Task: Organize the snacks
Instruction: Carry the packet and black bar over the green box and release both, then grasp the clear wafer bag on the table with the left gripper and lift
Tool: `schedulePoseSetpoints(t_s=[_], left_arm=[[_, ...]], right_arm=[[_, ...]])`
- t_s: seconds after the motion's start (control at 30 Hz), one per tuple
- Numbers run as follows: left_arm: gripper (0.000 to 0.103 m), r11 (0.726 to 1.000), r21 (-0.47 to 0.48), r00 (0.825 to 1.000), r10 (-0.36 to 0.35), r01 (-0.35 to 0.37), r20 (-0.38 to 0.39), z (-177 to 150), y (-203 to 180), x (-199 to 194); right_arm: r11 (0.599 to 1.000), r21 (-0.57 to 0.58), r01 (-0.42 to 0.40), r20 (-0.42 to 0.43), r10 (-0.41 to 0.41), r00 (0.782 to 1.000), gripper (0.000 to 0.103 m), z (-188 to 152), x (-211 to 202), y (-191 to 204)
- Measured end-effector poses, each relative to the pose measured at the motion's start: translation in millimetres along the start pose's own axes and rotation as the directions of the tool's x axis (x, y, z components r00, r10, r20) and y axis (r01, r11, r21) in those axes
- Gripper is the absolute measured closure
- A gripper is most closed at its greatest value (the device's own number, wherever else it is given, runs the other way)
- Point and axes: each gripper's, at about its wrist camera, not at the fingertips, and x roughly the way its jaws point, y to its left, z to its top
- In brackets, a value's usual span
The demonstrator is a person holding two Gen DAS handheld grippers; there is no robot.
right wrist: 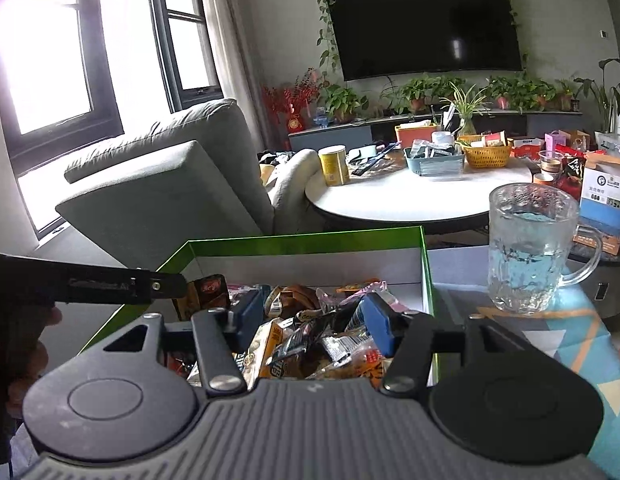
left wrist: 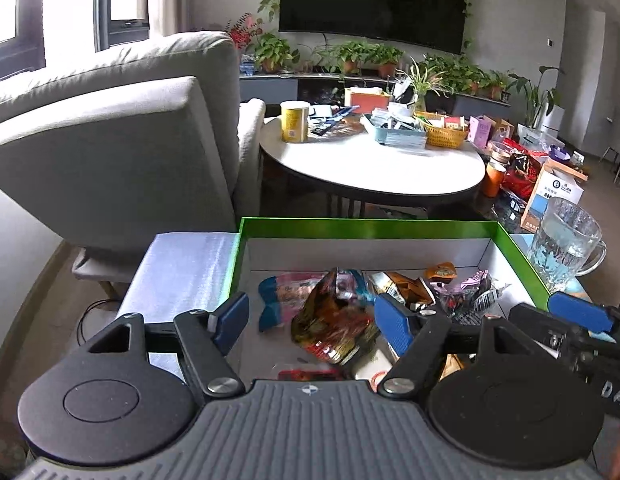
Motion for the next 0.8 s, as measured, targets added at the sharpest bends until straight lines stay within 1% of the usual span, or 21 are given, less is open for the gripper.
schedulePoseSetpoints(t_s=[0.13,0.27,0.4,0.6,0.7,0.8], left_arm=[[0.035,1.000,0.009,1.000,0.006,-0.006,-0.016,-16.9,0.7,-21.8],[0.034,1.000,0.003,0.998,0.009,-0.009,-0.063,-43.2,-0.3,-40.4],[0.033,0.999,-0.033,0.993,0.024,-0.028,-0.118,-71.5,0.9,-53.7],[0.032,0.998,-0.040,0.978,0.031,-0.040,-0.207,-107.7,-8.8,-55.1],[0.032,0.998,-0.033,0.972,0.039,-0.048,-0.231,-118.5,-15.9,-55.1],[0.031,0.998,-0.034,0.968,0.035,-0.045,-0.248,-122.5,-21.4,-51.8]], right_arm=[[1.000,0.019,0.006,0.017,-0.006,1.000,0.043,0.8,-8.7,-3.6],[0.999,0.037,0.004,0.026,-0.005,1.000,0.043,-1.7,-19.4,-7.3],[0.999,0.043,-0.003,0.033,0.002,0.999,0.043,-6.3,-31.9,-7.3],[0.998,0.065,-0.026,0.030,0.024,0.999,0.041,-17.0,-51.6,-7.0],[0.998,0.058,-0.030,0.022,0.029,0.999,0.041,-22.1,-59.9,-5.6],[0.998,0.054,-0.028,0.017,0.027,0.999,0.041,-26.6,-67.2,-5.5]])
